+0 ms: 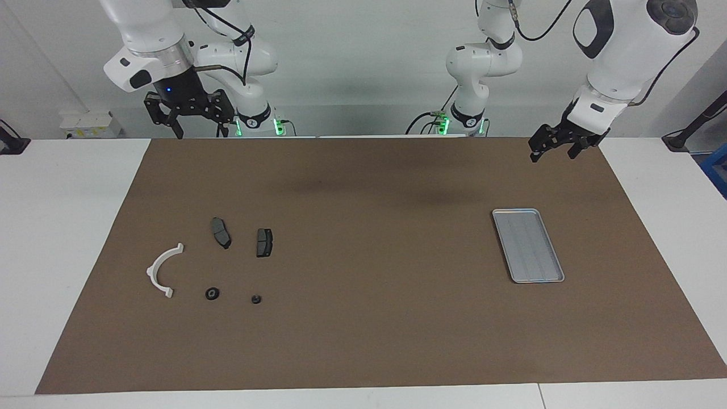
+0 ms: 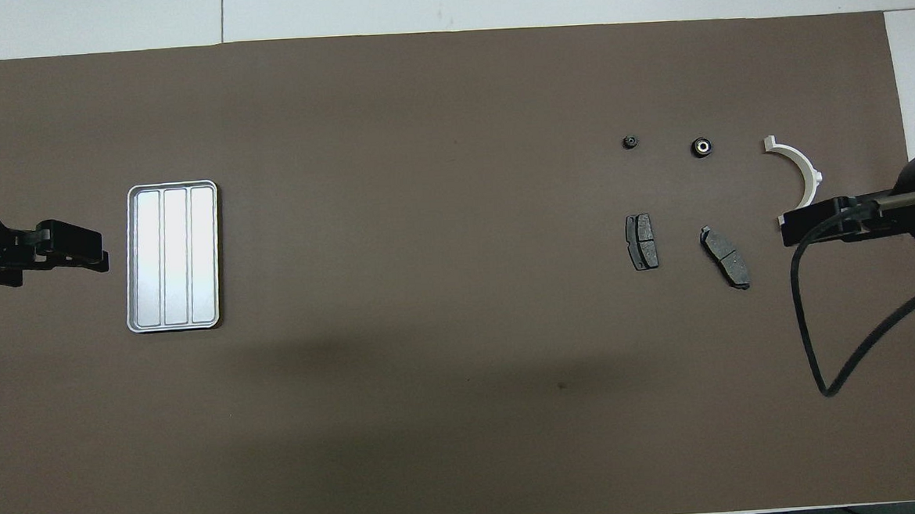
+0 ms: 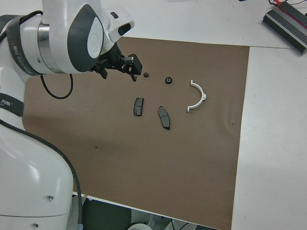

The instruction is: Pick bearing gear from pile to tray

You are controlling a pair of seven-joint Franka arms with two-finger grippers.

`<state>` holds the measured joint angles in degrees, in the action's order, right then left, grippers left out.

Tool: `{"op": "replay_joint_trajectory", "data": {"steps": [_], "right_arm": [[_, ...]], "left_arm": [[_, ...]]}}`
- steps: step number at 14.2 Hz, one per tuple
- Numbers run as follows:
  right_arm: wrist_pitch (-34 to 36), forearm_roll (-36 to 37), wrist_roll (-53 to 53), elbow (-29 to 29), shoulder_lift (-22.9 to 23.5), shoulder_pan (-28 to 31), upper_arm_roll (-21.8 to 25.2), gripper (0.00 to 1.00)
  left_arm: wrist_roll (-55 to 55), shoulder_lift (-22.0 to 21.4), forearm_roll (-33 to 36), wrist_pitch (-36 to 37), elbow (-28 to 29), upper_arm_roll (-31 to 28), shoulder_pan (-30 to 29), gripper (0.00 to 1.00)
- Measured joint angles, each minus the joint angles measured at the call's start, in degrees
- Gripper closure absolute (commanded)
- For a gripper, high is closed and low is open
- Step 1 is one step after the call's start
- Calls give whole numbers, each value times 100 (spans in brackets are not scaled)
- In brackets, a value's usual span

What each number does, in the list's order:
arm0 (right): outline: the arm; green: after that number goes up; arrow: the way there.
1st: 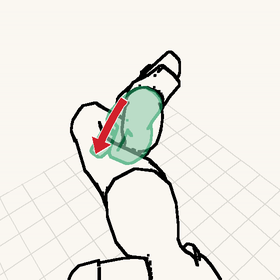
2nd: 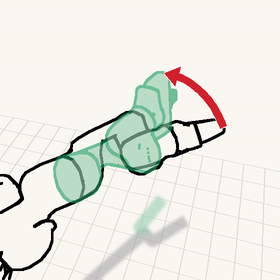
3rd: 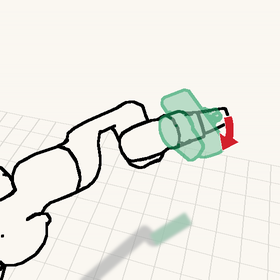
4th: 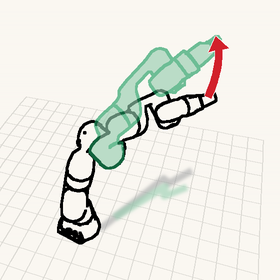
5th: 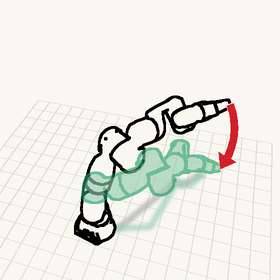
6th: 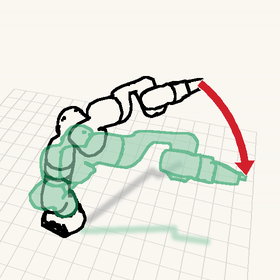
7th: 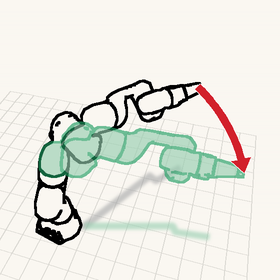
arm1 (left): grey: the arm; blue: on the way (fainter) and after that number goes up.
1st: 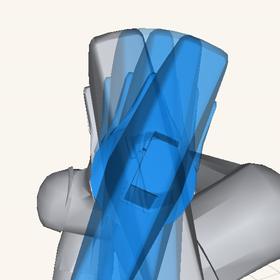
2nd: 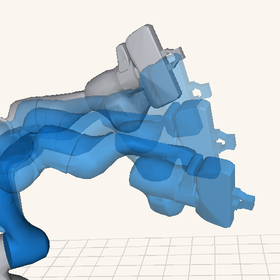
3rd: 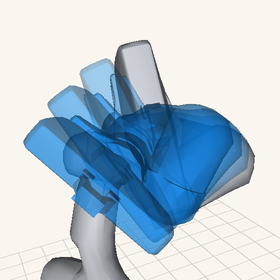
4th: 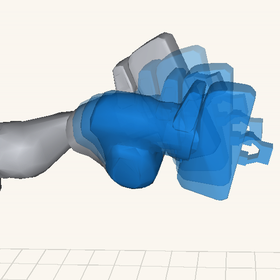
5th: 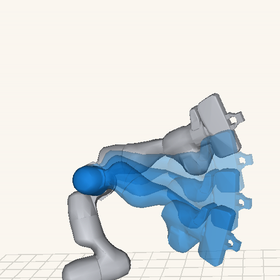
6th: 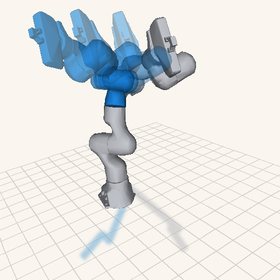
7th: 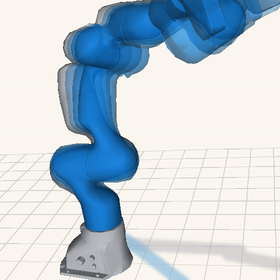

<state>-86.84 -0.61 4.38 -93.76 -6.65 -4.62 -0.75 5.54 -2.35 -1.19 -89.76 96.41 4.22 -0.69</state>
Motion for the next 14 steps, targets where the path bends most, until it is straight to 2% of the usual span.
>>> {"op": "replay_joint_trajectory", "data": {"steps": [3,5,8,12,14], "right_arm": [[-368,-2,0,-235,74,-22,-11,0],[-917,-2,59,-485,398,-26,-19,0],[-1974,11,395,-612,1392,-81,-29,0],[-3397,160,698,-500,2710,-180,-30,0],[-3594,426,760,-135,3260,-218,-30,0]], "left_arm": [[0,0,0,0,0,0,0,0],[0,0,0,0,0,0,0,0],[0,0,0,0,0,0,0,0],[0,0,0,0,0,0,0,0],[0,0,0,0,0,0,0,0]]}}
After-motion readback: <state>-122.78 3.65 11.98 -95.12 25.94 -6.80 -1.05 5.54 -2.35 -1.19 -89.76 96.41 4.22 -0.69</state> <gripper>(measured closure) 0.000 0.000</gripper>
